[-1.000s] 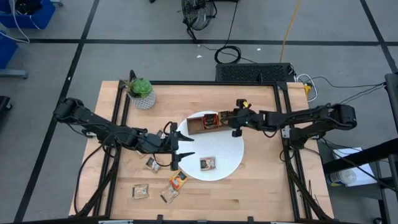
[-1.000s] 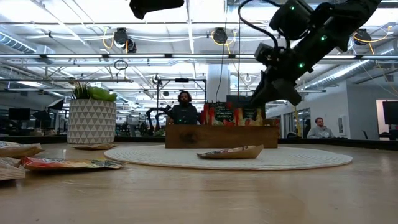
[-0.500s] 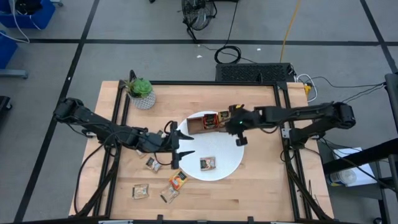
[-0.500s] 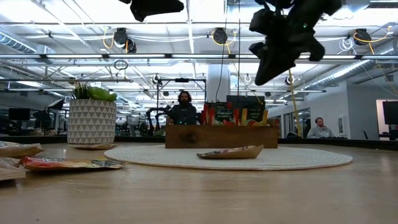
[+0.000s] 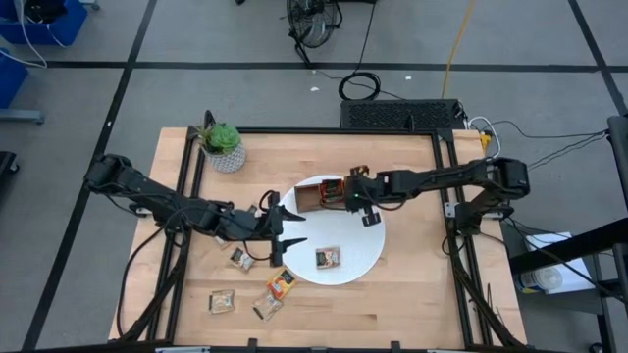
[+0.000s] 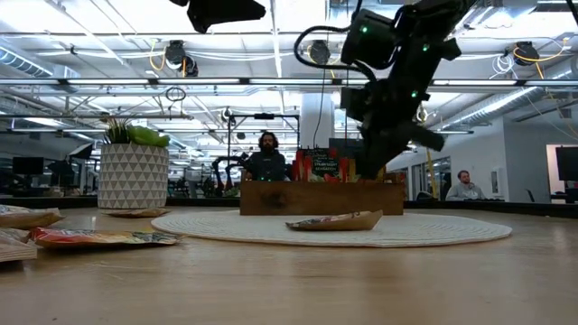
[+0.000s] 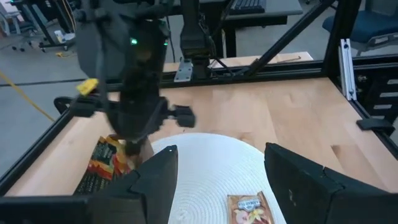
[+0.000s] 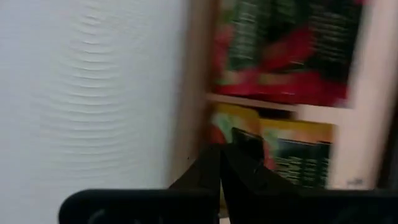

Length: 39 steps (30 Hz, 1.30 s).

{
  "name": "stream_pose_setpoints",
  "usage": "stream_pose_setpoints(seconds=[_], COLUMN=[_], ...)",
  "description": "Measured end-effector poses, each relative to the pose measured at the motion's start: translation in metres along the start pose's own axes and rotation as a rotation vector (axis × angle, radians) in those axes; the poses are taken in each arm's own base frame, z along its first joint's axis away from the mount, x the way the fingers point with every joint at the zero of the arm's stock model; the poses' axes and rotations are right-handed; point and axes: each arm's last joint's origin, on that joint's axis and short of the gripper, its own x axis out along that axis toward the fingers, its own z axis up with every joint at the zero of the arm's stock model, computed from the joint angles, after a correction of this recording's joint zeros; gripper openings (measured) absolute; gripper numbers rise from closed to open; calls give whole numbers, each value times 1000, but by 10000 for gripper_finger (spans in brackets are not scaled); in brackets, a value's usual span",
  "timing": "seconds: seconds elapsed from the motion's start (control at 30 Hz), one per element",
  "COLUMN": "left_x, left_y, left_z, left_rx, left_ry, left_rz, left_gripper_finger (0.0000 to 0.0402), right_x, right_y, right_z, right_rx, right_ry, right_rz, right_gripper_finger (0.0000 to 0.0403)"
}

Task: Pick & Place Tea
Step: Put the yellow tea bag into the right section of the wooden organizer

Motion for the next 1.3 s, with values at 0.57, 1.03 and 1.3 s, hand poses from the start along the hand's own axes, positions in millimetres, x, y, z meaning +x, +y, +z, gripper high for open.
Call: stream_pose_setpoints(seconds=[0.57, 1.03, 1.3], left_x=[0, 0, 0], left_y=[0, 0, 0], left_z=[-2, -1, -1], left_rx=[1, -3, -3], left_ry=[16, 13, 14], left_rz=[-8, -8, -8], left_gripper_finger=[239, 239, 239], right_x=[9, 38, 44], right_y=[-8, -7, -2], right_z=[-6, -13, -14], right_rx=[51, 36, 8], right_ry=[-4, 88, 176], right_rz=[73, 109, -2], right_gripper_finger=[0, 0, 0])
